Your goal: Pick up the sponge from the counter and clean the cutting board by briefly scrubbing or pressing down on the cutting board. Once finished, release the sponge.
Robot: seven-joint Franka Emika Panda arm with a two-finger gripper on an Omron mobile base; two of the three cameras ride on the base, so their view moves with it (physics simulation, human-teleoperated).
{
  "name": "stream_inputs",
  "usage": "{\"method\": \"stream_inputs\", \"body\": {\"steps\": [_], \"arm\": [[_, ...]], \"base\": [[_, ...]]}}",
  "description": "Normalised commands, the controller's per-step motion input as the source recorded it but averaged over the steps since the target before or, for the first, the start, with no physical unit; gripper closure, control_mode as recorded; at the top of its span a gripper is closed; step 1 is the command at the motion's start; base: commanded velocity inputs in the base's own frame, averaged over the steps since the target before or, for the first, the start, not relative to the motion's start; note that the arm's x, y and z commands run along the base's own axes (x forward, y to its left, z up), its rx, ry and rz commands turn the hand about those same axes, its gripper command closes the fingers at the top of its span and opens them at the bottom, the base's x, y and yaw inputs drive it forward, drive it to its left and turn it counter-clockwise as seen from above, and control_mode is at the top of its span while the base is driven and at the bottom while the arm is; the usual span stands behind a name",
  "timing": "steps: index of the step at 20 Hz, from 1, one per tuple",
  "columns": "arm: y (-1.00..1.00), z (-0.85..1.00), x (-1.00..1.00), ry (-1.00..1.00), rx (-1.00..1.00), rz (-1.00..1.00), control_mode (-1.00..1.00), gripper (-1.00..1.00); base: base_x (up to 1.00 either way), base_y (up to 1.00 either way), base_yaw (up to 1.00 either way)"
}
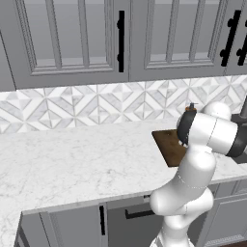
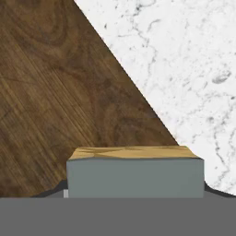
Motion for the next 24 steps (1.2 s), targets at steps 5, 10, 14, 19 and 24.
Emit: {"method": "stream_inputs", "body": {"steps": [5, 10, 14, 19, 24], "arm": [[0.18, -0.03, 0.46, 0.07, -0.03, 0.00, -1.00, 1.00], [0.21, -0.26, 0.38, 0.00, -0.09, 0.00, -1.00, 1.00], [0.06, -0.19, 0.43, -0.01, -0.02, 0.00, -1.00, 1.00], [0.00, -0.12, 0.49, -0.01, 0.00, 0.00, -1.00, 1.00], [0.00, -0.04, 0.57, 0.00, 0.00, 0.00, -1.00, 1.00]], "base": [[0.00, 0.00, 0.00], [0.00, 0.00, 0.00], [0.00, 0.00, 0.00], [0.00, 0.00, 0.00], [0.00, 0.00, 0.00]]}}
